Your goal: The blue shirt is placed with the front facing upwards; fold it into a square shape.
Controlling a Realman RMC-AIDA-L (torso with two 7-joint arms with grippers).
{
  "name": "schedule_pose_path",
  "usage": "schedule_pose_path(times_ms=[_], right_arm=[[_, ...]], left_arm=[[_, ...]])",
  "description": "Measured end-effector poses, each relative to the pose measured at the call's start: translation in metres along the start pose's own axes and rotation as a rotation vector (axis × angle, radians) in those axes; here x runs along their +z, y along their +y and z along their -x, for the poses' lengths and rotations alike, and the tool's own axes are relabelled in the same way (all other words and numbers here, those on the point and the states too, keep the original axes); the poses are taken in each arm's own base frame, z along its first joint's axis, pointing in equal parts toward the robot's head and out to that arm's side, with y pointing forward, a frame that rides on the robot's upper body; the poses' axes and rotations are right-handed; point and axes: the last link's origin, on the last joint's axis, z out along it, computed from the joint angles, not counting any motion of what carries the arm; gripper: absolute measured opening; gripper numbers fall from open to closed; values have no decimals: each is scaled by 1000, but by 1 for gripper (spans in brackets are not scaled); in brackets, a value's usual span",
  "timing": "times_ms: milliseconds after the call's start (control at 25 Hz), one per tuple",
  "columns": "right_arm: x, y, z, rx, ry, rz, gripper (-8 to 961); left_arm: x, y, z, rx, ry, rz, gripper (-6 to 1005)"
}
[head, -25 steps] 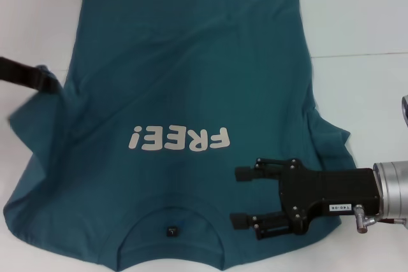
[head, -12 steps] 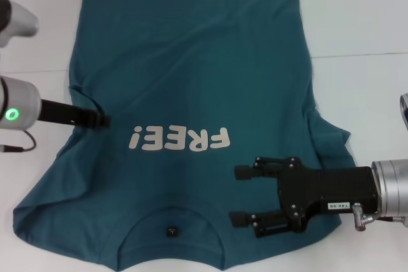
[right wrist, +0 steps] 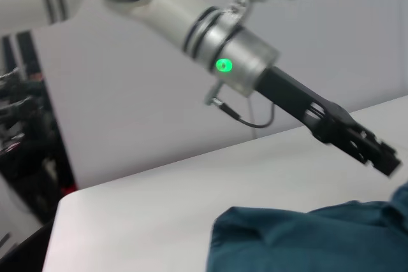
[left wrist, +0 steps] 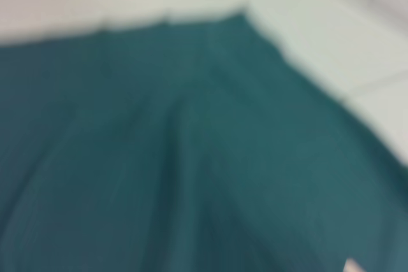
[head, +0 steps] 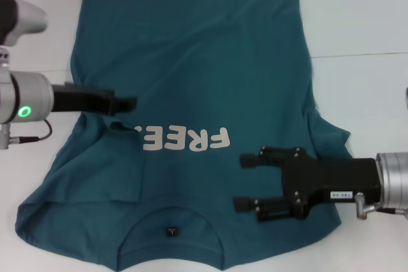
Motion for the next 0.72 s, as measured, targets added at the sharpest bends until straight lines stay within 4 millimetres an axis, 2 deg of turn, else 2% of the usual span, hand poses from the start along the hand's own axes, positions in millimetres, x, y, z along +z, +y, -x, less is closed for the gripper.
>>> schedule_pose_path(times_ms=[120, 200, 440, 600, 640, 680, 720], right_arm=[[-7, -5, 1, 29, -31, -46, 915], [-12, -10, 2, 60, -49, -82, 914], [-13, -17, 8, 76, -82, -122, 914], [10, -27, 21, 16, -125, -155, 913], [30, -39, 26, 17, -118, -194, 913], [30, -39, 26, 17, -118, -194, 913], [41, -44, 30, 15, -108, -212, 913]], left_arm=[[-12, -2, -2, 43, 170, 48, 424], [-19, -7, 1, 49, 261, 55, 493], [-22, -27, 24, 16, 307, -41, 707], [-31, -31, 39, 17, 343, -62, 860], [-34, -32, 44, 12, 360, -67, 871], [-38, -34, 49, 5, 376, -71, 881], [-41, -35, 54, -1, 391, -75, 892]])
